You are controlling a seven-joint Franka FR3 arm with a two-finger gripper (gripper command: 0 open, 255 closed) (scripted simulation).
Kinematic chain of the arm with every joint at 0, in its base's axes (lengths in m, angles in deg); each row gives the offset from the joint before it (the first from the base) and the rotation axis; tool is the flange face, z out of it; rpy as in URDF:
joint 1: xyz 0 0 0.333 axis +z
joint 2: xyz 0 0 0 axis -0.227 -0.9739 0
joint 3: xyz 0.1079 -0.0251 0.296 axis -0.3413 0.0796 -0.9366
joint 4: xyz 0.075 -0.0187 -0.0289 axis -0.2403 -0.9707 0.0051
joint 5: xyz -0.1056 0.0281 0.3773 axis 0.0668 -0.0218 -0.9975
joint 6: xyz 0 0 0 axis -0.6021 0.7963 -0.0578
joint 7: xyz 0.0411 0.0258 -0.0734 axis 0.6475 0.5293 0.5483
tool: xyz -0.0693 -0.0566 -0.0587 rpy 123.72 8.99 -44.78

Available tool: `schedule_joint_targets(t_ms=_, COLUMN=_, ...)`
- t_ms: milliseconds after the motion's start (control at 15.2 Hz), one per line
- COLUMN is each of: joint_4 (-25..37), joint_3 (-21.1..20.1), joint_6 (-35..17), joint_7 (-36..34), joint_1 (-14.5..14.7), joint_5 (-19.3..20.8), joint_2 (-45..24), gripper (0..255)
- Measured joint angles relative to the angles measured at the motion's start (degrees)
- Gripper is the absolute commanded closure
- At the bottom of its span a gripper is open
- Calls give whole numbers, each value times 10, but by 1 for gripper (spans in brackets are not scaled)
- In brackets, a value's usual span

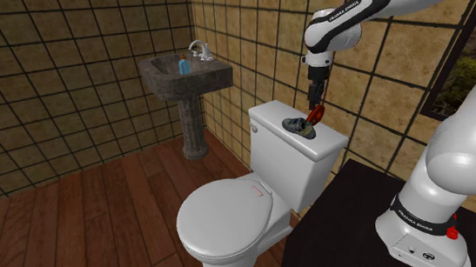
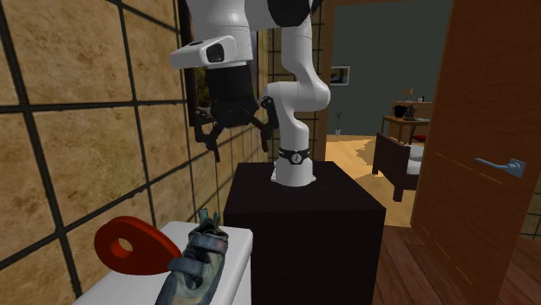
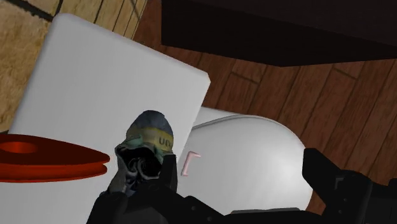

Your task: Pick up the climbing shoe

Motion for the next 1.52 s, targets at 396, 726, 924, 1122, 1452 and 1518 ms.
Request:
schedule_joint_targets(t_ms=396, joint_4=70, joint_3=19, joint_6=-35, joint_7=95, joint_1=-19, joint_5=-28, joint_2=-142, gripper=0)
schedule_joint_targets(t_ms=726, joint_4=116, joint_3=15, joint_6=-54, joint_7=139, joint_1=-35, joint_5=-48, joint_2=-226, gripper=0)
schedule_joint_targets(t_ms=924, joint_4=115, joint_3=11, joint_6=-74, joint_7=145, joint_1=-38, joint_5=-58, joint_2=-247, gripper=0)
schedule_joint_targets(t_ms=1122, joint_4=110, joint_3=8, joint_6=-92, joint_7=149, joint_1=-41, joint_5=-65, joint_2=-261, gripper=0)
schedule_joint_targets(t_ms=1452, joint_4=112, joint_3=7, joint_6=-94, joint_7=152, joint_1=-42, joint_5=-67, joint_2=-266, gripper=255)
schedule_joint_targets(t_ms=1518, joint_4=112, joint_3=7, joint_6=-94, joint_7=152, joint_1=-42, joint_5=-67, joint_2=-266, gripper=255)
